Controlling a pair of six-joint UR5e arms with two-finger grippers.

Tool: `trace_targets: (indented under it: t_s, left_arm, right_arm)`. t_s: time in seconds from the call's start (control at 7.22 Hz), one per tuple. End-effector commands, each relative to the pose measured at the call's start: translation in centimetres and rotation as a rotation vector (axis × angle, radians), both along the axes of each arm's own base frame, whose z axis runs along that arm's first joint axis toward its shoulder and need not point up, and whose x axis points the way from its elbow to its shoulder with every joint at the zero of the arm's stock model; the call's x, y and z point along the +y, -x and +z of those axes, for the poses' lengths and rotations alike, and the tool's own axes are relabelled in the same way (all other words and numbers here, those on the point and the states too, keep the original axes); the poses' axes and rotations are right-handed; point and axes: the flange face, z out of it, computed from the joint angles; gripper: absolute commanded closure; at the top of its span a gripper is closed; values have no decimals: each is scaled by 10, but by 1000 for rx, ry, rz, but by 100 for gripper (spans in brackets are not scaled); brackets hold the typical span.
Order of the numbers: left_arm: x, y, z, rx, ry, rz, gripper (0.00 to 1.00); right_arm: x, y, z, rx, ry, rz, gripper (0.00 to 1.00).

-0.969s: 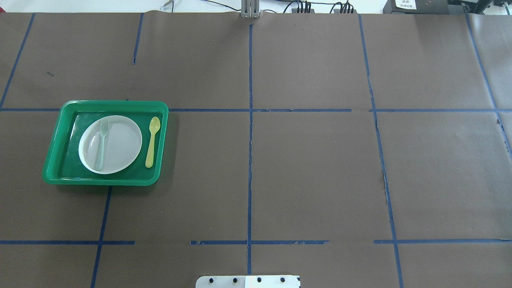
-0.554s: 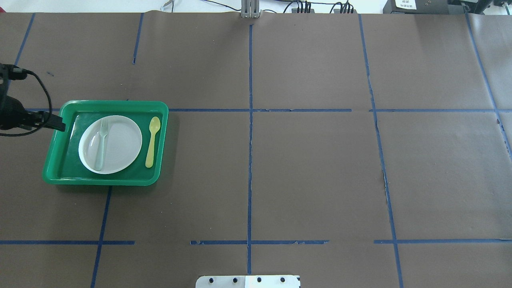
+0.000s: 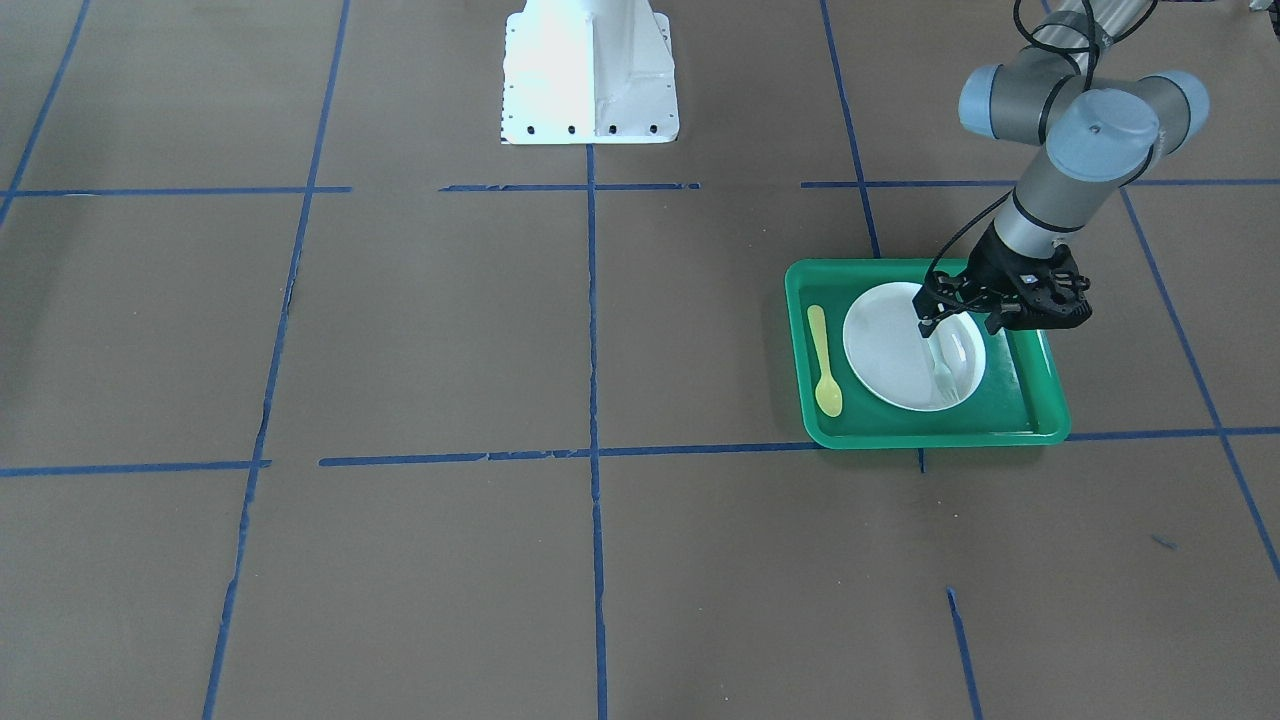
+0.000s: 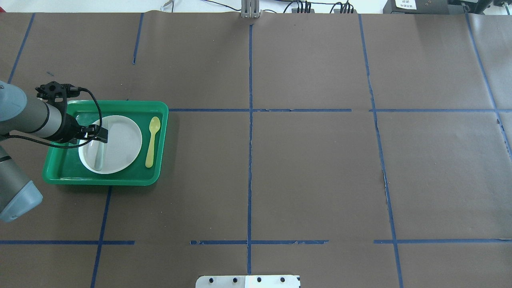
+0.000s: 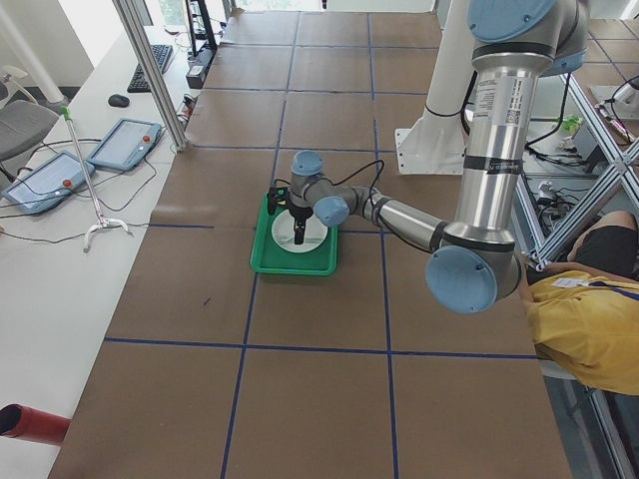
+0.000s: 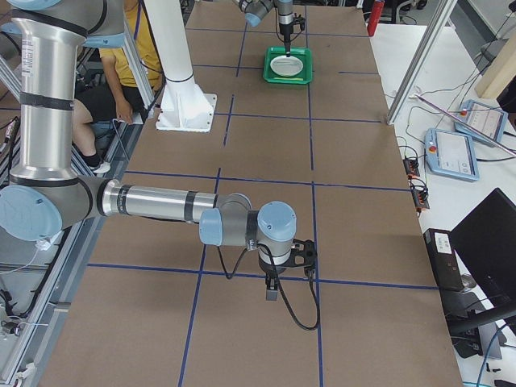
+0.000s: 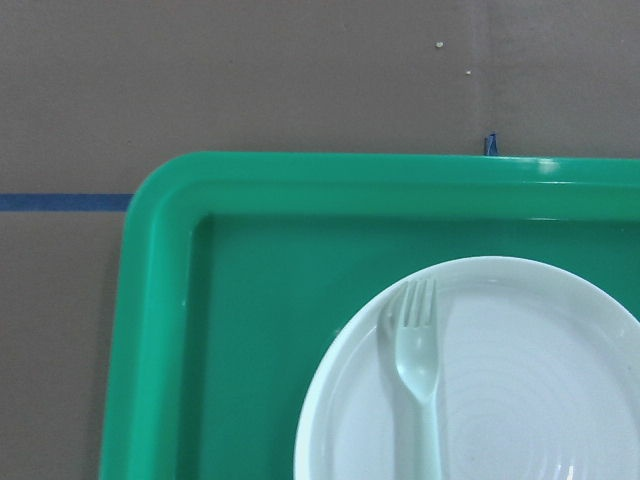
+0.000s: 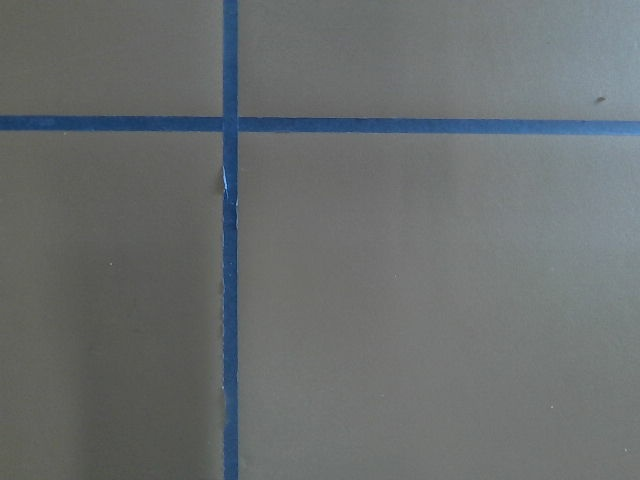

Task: Place fork
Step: 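Move the left gripper over the white fork on the plate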

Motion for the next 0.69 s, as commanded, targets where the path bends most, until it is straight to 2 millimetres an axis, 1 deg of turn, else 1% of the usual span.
trace_targets:
  t_s: [0.0,0.14,0.28,0.42,0.55]
  left_arm:
    - [8,-24,5,-11,8,31,9]
    - [10,-29,9,-16,13,41,11]
    - [11,-30,9,-16,13,44,15]
    - [12,-32,8,-16,11,48,36]
    - [11,-32,7,-15,9,49,51]
  right_arm:
    - [0,0,0,-1,1,0,0]
    - [0,0,0,-1,1,0,0]
    - [0,0,0,-1,1,0,0]
    - [0,0,0,1,1,0,0]
    - [0,0,0,1,1,0,0]
